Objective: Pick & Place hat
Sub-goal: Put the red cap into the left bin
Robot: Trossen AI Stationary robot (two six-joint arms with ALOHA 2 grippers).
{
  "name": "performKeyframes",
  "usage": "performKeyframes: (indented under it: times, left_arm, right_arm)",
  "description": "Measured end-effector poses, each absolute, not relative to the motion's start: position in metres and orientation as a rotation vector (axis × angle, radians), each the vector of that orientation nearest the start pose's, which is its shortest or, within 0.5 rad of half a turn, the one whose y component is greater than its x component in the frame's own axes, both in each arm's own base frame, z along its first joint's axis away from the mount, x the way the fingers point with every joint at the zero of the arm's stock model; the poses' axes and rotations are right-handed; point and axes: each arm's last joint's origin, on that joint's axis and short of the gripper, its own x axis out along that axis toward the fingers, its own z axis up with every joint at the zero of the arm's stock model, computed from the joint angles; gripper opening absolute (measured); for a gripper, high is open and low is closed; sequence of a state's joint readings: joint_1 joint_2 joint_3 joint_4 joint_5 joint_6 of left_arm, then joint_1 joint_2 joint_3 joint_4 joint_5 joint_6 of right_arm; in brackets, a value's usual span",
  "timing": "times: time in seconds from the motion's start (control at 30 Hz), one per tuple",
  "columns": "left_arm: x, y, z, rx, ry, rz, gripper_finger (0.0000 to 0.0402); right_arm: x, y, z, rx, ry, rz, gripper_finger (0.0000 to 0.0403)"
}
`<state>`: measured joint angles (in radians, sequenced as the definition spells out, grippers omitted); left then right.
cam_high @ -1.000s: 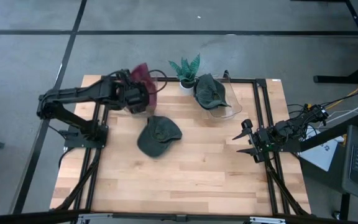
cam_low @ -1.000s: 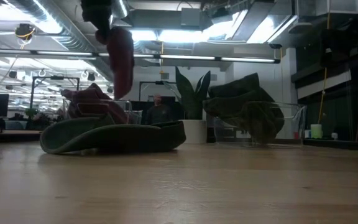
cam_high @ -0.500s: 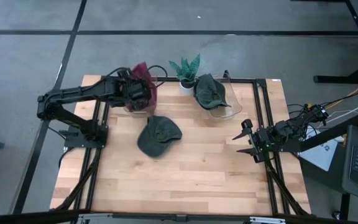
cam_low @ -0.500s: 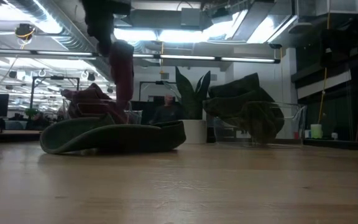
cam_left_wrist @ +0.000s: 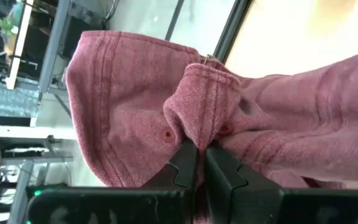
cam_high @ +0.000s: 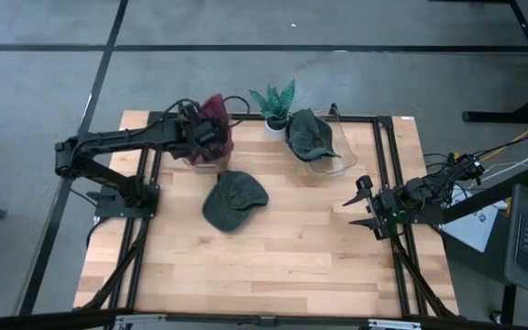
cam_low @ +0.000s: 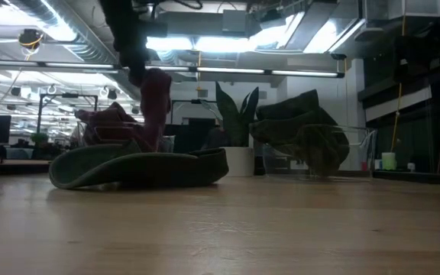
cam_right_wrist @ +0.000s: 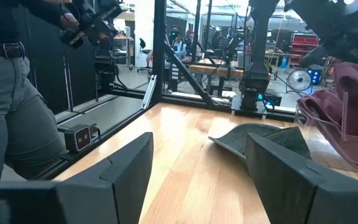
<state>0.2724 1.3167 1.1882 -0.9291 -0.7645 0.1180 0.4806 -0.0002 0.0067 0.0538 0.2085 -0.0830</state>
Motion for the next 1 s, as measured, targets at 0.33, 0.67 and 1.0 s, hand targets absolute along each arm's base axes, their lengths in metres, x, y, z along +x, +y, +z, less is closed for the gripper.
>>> performKeyframes:
  times: [0.33,0.67,1.0]
  left_arm:
    - [0.221,0.085,0.281,0.313,1.24,0.792,0.001]
    - [0.189,0.075,0.282,0.312,1.436,0.77,0.0024]
    - [0.172,0.077,0.272,0.24,1.531,0.792,0.0089]
  right_arm:
    - [0.088,0.039,0.171,-0.062,-0.068,0.27,0.0252]
    - [0.088,0.039,0.171,-0.062,-0.068,0.27,0.0252]
    - [0.088,0.039,0.171,-0.062,-0.069,0.27,0.0252]
